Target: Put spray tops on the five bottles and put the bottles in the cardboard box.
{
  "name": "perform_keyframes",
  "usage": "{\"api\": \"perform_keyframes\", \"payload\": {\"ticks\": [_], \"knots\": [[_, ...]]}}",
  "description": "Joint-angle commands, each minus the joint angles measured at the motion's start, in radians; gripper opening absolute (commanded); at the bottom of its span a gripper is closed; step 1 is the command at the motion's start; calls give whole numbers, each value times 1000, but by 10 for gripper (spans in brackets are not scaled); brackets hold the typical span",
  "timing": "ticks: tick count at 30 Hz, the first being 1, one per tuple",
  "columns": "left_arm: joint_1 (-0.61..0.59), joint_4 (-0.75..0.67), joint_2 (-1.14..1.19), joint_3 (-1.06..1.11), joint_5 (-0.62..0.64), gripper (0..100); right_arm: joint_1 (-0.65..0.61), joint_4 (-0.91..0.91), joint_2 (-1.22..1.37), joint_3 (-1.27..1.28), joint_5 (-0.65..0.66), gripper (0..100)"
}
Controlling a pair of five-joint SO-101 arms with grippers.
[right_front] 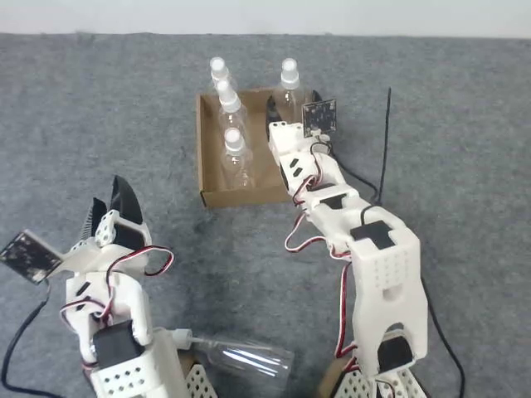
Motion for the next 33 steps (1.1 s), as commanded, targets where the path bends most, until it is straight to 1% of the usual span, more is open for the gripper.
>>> {"api": "perform_keyframes", "payload": {"ticks": [1, 18, 25, 33], "knots": [[0, -38, -17, -12, 3, 171, 12, 8, -131, 8, -9, 266], [0, -38, -17, -12, 3, 171, 7, 19, -358, 239, -5, 265], [-2, -38, -17, -12, 3, 172, 7, 189, -507, 331, -8, 265], [-5, -38, -17, -12, 3, 173, 7, 392, -782, 479, -3, 264]]}}
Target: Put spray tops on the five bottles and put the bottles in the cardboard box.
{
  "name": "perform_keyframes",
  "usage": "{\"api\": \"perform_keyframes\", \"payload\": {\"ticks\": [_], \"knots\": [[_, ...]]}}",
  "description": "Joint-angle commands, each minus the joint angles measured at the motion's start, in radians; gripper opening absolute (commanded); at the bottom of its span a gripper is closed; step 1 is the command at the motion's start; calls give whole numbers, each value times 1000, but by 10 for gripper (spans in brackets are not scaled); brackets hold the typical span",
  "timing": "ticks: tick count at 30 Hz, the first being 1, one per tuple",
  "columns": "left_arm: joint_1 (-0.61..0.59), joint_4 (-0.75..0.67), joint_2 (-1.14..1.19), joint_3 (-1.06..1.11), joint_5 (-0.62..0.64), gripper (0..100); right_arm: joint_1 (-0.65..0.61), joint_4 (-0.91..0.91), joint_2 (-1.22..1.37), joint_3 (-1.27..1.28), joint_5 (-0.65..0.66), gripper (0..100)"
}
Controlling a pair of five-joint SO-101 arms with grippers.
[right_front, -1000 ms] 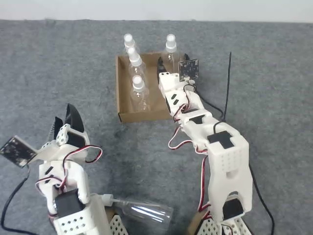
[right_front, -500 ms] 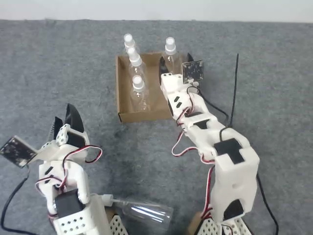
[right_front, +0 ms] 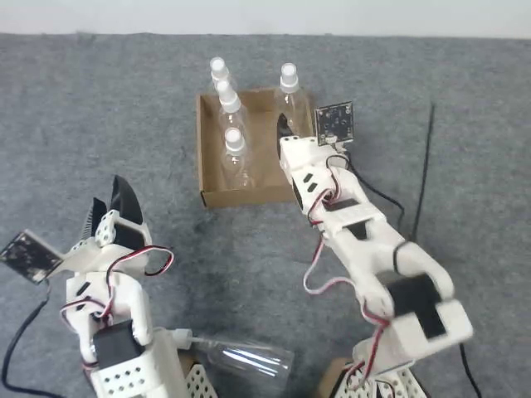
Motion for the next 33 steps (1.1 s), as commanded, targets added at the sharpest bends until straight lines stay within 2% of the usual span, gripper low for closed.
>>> {"api": "perform_keyframes", "payload": {"ticks": [1, 13, 16, 30, 33], "knots": [[-5, -38, -17, -12, 3, 173, 7, 116, -186, 21, -2, 264], [-9, -38, -17, -13, 2, 173, 12, 674, -570, 34, 0, 264], [-49, -40, -17, -18, 2, 172, 10, 783, -645, 35, 0, 263], [-84, -75, -17, -12, 2, 171, -12, 1162, -872, 37, 5, 265], [-84, -75, -17, -12, 2, 171, -71, 1254, -917, 37, 83, 264]]}}
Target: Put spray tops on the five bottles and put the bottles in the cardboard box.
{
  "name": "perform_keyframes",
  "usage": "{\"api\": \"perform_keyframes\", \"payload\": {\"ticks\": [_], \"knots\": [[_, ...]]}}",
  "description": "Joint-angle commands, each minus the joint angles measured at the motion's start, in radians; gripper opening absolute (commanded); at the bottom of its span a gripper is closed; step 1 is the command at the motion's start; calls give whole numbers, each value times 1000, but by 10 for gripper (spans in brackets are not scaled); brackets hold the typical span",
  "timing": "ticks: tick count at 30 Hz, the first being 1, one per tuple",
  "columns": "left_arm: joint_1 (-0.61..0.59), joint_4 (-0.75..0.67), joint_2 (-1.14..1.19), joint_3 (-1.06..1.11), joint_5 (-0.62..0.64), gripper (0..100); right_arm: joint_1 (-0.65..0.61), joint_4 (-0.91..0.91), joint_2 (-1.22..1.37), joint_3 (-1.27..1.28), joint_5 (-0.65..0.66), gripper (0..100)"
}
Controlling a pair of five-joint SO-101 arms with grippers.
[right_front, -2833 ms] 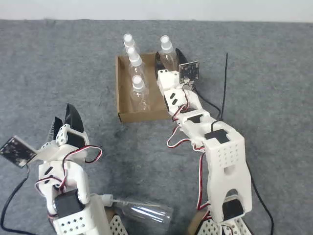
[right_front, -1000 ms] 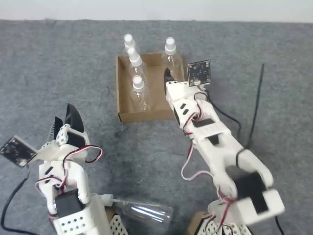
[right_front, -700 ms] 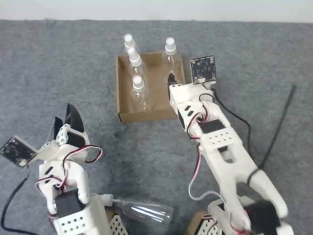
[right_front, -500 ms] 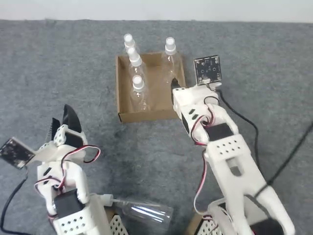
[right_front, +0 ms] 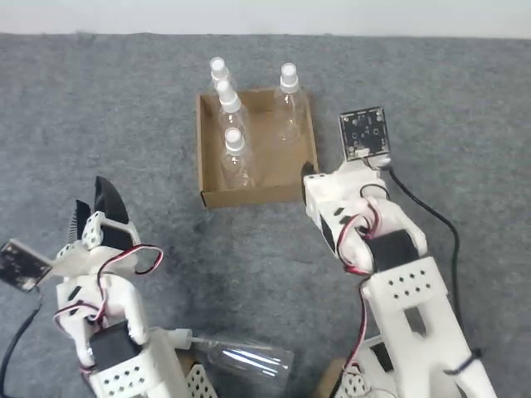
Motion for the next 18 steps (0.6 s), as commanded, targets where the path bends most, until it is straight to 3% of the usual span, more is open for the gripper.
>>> {"api": "perform_keyframes", "payload": {"ticks": [1, 18], "knots": [[-3, -37, -17, -12, 2, 171, -84, 105, -87, -11, 86, 264], [-97, -43, -17, -16, 6, 171, -516, 371, -177, -9, 123, 264]]}}
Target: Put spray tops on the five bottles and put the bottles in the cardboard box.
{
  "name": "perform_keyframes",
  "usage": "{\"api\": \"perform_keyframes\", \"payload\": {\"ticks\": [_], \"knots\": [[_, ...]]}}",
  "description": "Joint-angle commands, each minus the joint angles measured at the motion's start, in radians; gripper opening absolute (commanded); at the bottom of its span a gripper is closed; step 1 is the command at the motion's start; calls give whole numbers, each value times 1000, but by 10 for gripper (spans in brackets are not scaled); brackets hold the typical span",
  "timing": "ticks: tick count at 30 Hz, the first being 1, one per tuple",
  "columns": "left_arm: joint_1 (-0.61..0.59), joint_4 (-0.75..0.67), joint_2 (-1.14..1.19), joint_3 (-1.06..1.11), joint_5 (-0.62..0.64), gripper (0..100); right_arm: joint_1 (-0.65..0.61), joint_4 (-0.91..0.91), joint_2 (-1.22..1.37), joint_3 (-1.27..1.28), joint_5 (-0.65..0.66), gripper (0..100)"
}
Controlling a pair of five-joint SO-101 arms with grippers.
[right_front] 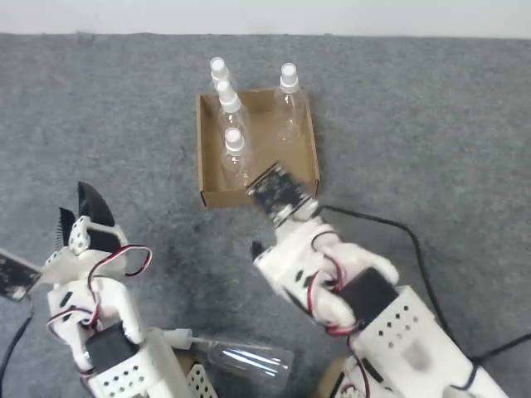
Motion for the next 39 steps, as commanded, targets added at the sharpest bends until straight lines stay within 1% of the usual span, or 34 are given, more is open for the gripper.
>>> {"api": "perform_keyframes", "payload": {"ticks": [1, 7, 15, 20, 25, 30, 34, 37, 39], "knots": [[-11, -43, -17, -16, 6, 171, -93, 50, -53, -9, 18, 264], [-12, -44, -17, -16, 6, 171, -240, 73, -58, 38, 18, 264], [-12, -77, -17, -5, 6, 170, -479, 71, -58, 132, 18, 264], [-12, -78, -17, -4, 6, 170, -573, 71, -58, 161, 18, 264], [-12, -78, -17, -4, 6, 170, -611, 71, -50, 183, 18, 263], [-12, -78, -17, -4, 6, 170, -605, 2, -47, 250, 20, 263], [-12, -78, -17, -4, 5, 170, -605, -5, -47, 259, 21, 258], [-12, -78, -17, -4, 5, 170, -605, -24, -45, 261, 21, 179], [-12, -78, -17, -4, 5, 170, -605, -68, -45, 275, 21, 122]]}}
